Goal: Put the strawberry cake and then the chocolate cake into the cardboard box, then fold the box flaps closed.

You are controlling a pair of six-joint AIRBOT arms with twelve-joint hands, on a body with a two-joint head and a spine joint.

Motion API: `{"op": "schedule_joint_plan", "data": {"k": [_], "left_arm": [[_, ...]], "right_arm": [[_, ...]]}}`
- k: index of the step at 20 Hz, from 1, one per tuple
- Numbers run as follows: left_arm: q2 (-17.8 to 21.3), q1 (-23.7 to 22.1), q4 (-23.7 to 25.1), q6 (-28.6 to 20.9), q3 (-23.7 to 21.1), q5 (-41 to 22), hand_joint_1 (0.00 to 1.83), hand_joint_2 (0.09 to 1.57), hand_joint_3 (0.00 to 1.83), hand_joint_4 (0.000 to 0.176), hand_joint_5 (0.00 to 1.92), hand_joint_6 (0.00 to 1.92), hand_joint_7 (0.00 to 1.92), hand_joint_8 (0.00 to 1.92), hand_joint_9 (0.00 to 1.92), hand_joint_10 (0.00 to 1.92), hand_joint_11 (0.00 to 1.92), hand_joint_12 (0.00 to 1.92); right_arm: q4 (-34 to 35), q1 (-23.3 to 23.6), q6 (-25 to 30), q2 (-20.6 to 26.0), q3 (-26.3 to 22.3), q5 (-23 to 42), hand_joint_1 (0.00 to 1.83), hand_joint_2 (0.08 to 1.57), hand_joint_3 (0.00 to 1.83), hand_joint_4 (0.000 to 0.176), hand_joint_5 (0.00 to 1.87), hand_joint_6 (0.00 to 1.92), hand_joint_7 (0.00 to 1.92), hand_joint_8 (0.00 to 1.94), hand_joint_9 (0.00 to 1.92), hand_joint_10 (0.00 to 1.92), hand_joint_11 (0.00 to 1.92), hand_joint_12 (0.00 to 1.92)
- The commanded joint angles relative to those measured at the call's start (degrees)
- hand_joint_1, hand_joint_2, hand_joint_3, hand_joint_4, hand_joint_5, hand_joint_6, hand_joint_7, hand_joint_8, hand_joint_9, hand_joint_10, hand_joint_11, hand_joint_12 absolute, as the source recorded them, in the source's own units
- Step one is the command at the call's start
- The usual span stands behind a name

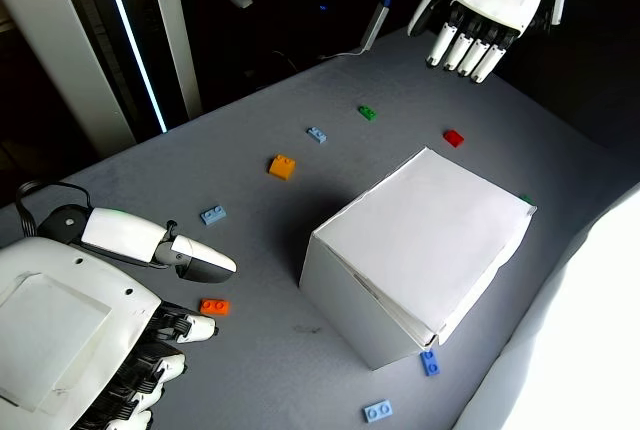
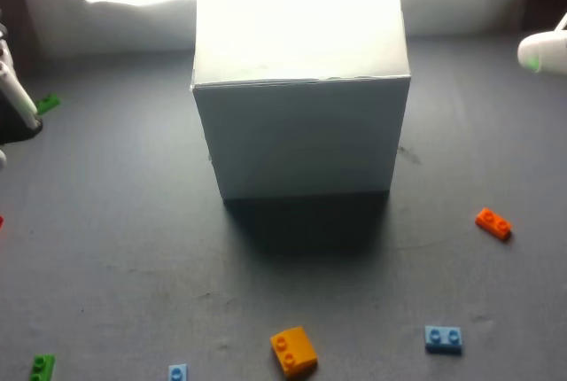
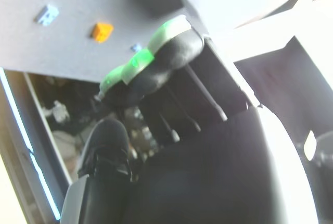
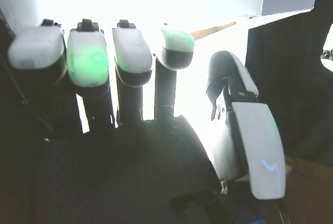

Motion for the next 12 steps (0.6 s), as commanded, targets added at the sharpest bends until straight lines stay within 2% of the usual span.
{"op": "schedule_joint_plan", "data": {"k": [1,8,10,12], "left_arm": [[0.8,-0.9,-4.5,0.0,0.3,0.1,0.05,1.50,0.01,0.000,0.97,1.88,1.18,1.80,1.21,1.92,1.18,1.92],[0.8,-2.5,-4.5,0.0,1.3,-0.1,0.10,1.50,0.00,0.000,0.95,1.87,1.15,1.78,1.18,1.92,1.12,1.92],[0.8,-2.9,-4.5,0.0,1.3,-0.1,0.12,1.50,0.00,0.000,0.95,1.89,1.15,1.81,1.19,1.92,1.13,1.92],[0.8,-3.4,-4.6,0.0,1.1,-0.1,0.14,1.50,0.00,0.000,0.92,1.92,1.13,1.85,1.18,1.92,1.11,1.92]], "right_arm": [[-0.4,0.2,0.2,0.9,-0.1,6.2,0.00,1.36,0.01,0.176,1.24,1.92,1.38,1.91,1.44,1.92,1.35,1.92],[-0.6,0.0,0.2,0.9,-0.2,6.4,0.04,1.46,0.03,0.176,1.21,1.92,1.33,1.94,1.42,1.92,1.37,1.92],[-0.6,0.0,0.2,0.9,-0.2,6.4,0.07,1.48,0.02,0.176,1.21,1.83,1.32,1.86,1.39,1.92,1.35,1.92],[-0.6,-0.1,0.2,0.9,-0.2,6.5,0.10,1.49,0.01,0.176,1.18,1.79,1.30,1.87,1.34,1.92,1.31,1.92]]}}
